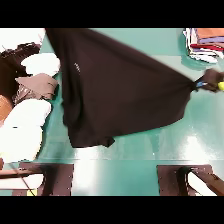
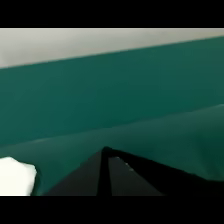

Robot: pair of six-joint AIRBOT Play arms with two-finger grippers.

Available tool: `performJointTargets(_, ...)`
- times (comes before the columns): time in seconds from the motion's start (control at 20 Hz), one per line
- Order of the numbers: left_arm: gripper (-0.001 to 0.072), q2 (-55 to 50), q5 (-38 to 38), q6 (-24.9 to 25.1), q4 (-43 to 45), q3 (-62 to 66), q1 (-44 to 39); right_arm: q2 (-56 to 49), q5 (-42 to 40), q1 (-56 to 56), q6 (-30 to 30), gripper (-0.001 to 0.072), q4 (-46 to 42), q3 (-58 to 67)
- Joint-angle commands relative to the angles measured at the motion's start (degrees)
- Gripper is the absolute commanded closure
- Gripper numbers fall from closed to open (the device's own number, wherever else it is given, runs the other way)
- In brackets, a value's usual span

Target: Fold the shirts.

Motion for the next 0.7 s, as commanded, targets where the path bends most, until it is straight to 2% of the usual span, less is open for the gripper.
performJointTargets(0.0,0.0679,-12.5,-0.09,-1.42,-0.02,0.13,0.04,-7.34,-11.41,-0.02,-2.67,0.0701,1.88,-9.73)
performJointTargets(0.05,0.0573,-14.16,-0.28,-1.4,0.09,0.11,0.04,-9.97,-14.08,-0.04,-3.87,0.0701,3.8,-10.12)
performJointTargets(0.1,0.0286,-14.93,-0.72,-1.4,0.17,0.11,0.07,-12.33,-15.54,-0.22,-4.83,0.0698,5.77,-9.9)
performJointTargets(0.15,0.0141,-14.97,-1.2,-1.42,0.81,0.13,0.07,-14.8,-15.82,-0.63,-6.4,0.0641,8.5,-9.14)
performJointTargets(0.2,0.014,-14.71,-1.86,-1.4,1.77,0.35,0.07,-16.94,-15.26,-1.18,-7.48,0.0463,10.93,-7.74)
performJointTargets(0.25,0.0139,-14.12,-3.17,-1.4,2.54,0.39,0.55,-18.95,-13.73,-1.68,-8.76,0.0385,13.22,-5.62)
performJointTargets(0.35,0.014,-11.93,-7.72,-1.99,2.21,0.48,3.1,-20.39,-9.97,-2.58,-11.41,0.0385,15.61,-1.88)
performJointTargets(0.5,0.014,-7.52,-18.14,-2.32,0.74,-1.07,9.16,-17.4,-7.23,-3.48,-12.24,0.0385,14.99,-0.15)
performJointTargets(0.65,0.014,0.37,-21.97,-2.21,-3.67,-12.9,14.62,-10.67,-7.5,-4.13,-12.26,0.0385,14.97,-4.17)
